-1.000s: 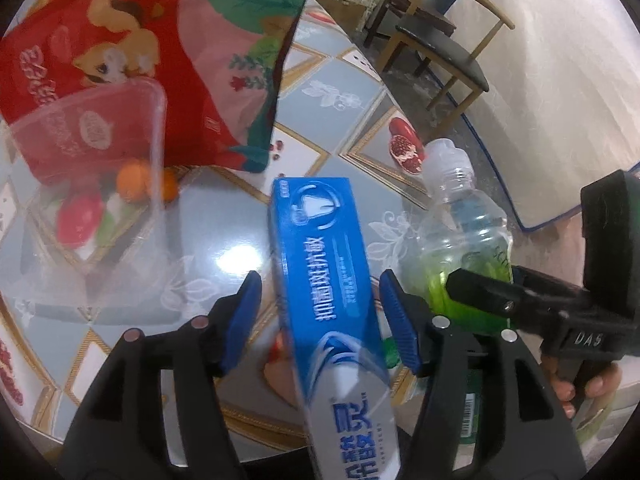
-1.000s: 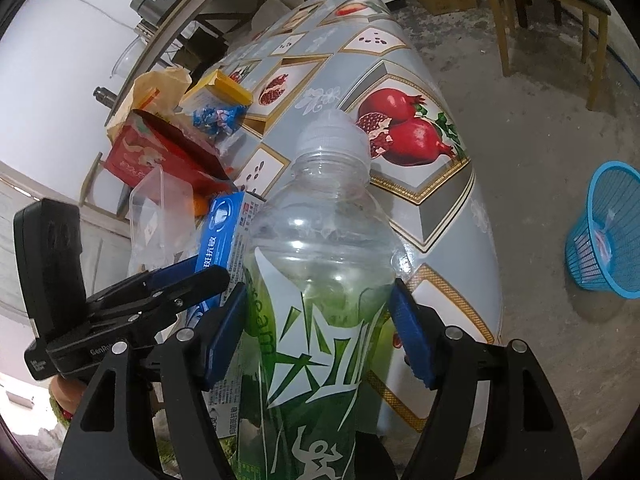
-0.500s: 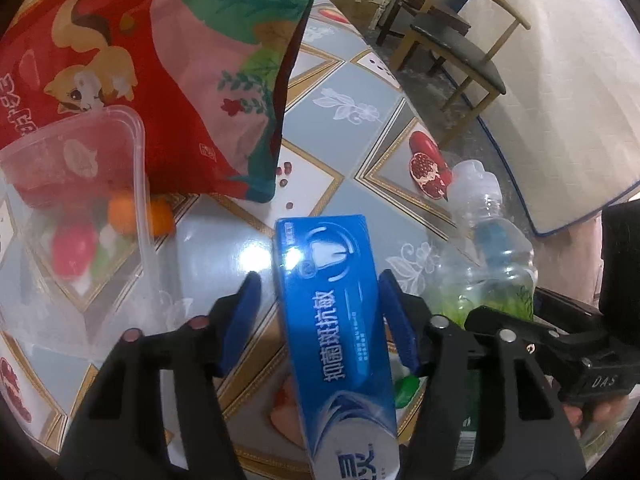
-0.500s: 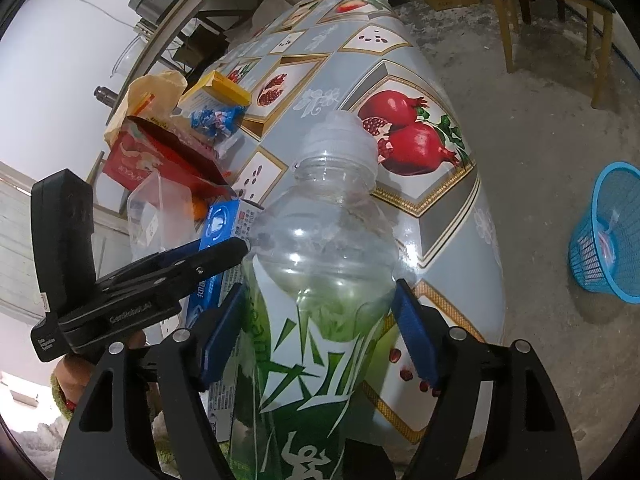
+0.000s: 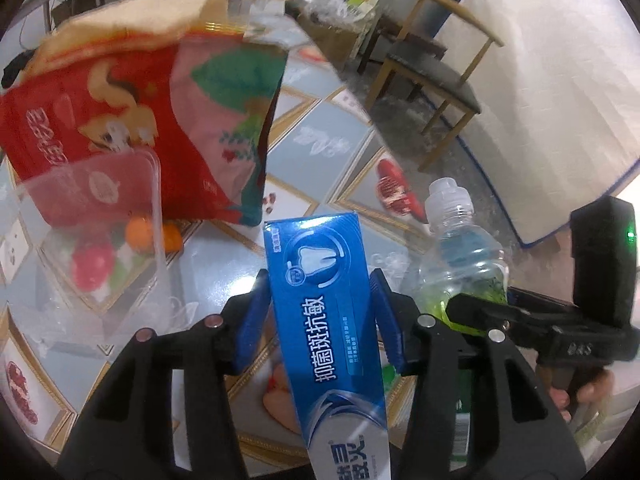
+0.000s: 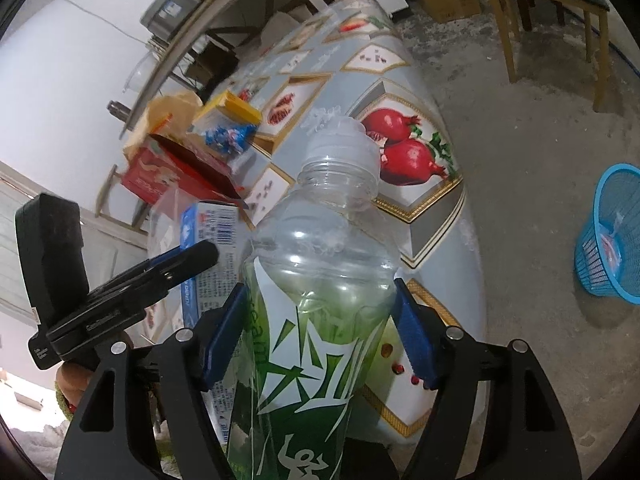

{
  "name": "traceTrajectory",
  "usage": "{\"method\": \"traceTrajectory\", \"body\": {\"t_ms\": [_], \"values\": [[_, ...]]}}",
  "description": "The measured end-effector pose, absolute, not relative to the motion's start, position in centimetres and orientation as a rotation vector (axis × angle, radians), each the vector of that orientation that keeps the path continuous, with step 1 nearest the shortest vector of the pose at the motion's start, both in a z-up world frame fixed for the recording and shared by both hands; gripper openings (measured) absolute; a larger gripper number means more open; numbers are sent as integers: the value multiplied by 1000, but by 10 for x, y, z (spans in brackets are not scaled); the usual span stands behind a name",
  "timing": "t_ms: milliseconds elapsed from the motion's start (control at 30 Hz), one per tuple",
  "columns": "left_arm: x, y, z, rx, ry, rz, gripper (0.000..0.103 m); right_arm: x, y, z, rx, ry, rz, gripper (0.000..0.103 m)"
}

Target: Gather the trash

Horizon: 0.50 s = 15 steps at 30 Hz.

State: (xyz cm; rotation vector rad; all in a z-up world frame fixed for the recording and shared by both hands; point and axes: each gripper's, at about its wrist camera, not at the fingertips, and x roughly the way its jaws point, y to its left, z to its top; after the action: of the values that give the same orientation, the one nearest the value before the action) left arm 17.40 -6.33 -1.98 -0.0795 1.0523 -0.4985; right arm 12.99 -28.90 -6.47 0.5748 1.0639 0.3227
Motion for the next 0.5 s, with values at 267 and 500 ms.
{"method": "traceTrajectory", "body": {"t_ms": [267, 500], "values": [[148, -80, 36, -75, 926, -607, 46, 95, -326, -27, 614, 903, 302, 69], [150, -156, 85, -44, 829, -773, 45, 56, -396, 14, 618, 731, 121, 69]]}}
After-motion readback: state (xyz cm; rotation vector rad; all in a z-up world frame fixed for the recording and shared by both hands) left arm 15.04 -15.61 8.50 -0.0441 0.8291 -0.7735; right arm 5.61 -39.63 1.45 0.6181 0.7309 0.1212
